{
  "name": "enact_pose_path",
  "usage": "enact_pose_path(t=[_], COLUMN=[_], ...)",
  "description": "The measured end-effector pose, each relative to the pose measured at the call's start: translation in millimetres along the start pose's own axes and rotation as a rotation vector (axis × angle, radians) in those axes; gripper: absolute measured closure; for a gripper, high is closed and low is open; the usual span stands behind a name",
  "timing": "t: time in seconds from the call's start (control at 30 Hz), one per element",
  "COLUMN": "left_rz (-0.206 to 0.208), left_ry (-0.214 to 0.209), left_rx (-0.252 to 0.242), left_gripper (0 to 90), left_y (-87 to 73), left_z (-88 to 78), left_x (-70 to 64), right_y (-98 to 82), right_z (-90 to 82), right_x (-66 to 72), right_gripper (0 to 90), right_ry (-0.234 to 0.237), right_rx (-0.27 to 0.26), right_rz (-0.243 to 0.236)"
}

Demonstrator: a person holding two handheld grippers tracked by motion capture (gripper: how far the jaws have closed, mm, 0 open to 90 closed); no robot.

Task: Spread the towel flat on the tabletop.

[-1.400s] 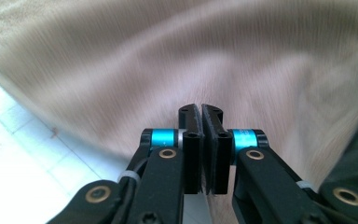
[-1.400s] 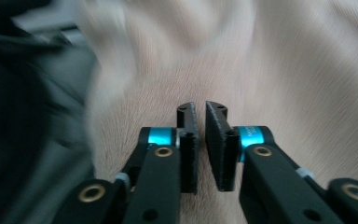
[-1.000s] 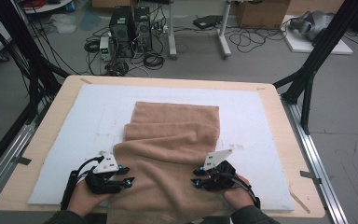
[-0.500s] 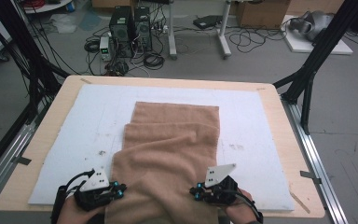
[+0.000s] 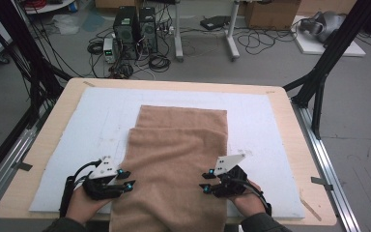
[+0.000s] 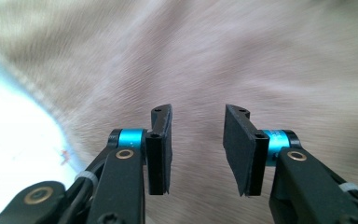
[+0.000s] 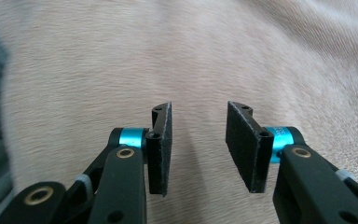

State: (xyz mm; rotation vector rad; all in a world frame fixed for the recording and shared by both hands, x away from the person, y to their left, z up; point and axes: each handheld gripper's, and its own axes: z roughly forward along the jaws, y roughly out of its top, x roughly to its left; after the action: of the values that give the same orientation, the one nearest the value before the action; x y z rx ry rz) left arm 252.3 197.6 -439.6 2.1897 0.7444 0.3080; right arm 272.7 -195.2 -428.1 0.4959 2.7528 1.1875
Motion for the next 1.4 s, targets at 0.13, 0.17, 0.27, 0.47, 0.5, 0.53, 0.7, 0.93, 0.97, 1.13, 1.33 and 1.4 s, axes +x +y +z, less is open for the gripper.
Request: enact_pose_path(t=[0.13, 0.17, 0.27, 0.47, 0.5, 0.53, 0.7, 0.93, 0.97, 1.13, 1.33, 1.4], left_rz=[-0.004, 0.001, 0.000, 0.019, 0.019, 0.024, 0.038, 0.010, 0.001, -0.008, 0.015, 0.017], left_ry=[0.005, 0.007, 0.008, -0.025, -0.032, -0.041, -0.078, -0.027, -0.032, -0.054, -0.061, -0.082], left_rx=[-0.025, -0.031, -0.034, -0.035, -0.034, -0.037, -0.073, -0.065, -0.046, -0.037, -0.049, -0.061], left_gripper=[65.3, 72.2, 85.2, 86.1, 86.1, 86.1, 78.7, 62.7, 61.3, 78.9, 86.6, 86.6], left_y=[-5.5, -7.2, -9.7, -22.3, -24.8, -27.1, -29.9, -11.4, -11.5, -16.4, -25.1, -29.8], left_z=[3.0, 1.8, -1.6, -21.4, -25.6, -29.7, -49.0, -27.7, -20.8, -8.2, -21.0, -31.1], left_x=[-1.3, -2.6, -7.8, -26.0, -31.0, -35.9, -51.3, -16.5, -11.8, -9.0, -21.2, -29.9], right_y=[-6.5, -7.6, -6.5, -5.8, -5.5, -4.9, -5.9, -5.0, -6.9, -16.4, -16.2, -16.7], right_z=[13.6, 13.4, 12.7, 4.2, 1.6, -1.8, -20.0, -17.2, -13.1, 3.1, -0.9, -7.4], right_x=[-4.8, -4.4, -1.5, 17.1, 23.1, 29.6, 55.9, 18.0, 10.8, 0.0, 11.1, 21.5], right_gripper=[75.7, 81.0, 86.3, 86.8, 86.9, 86.9, 79.9, 62.4, 62.3, 80.6, 87.9, 88.0], right_ry=[0.031, 0.043, 0.049, 0.075, 0.090, 0.094, 0.140, -0.031, -0.034, 0.018, 0.059, 0.071], right_rx=[0.019, 0.010, 0.016, -0.002, -0.007, -0.012, -0.074, -0.019, -0.007, 0.015, 0.013, 0.000], right_rz=[0.013, 0.023, 0.007, -0.013, -0.015, -0.023, -0.049, -0.014, 0.004, 0.039, 0.016, 0.007])
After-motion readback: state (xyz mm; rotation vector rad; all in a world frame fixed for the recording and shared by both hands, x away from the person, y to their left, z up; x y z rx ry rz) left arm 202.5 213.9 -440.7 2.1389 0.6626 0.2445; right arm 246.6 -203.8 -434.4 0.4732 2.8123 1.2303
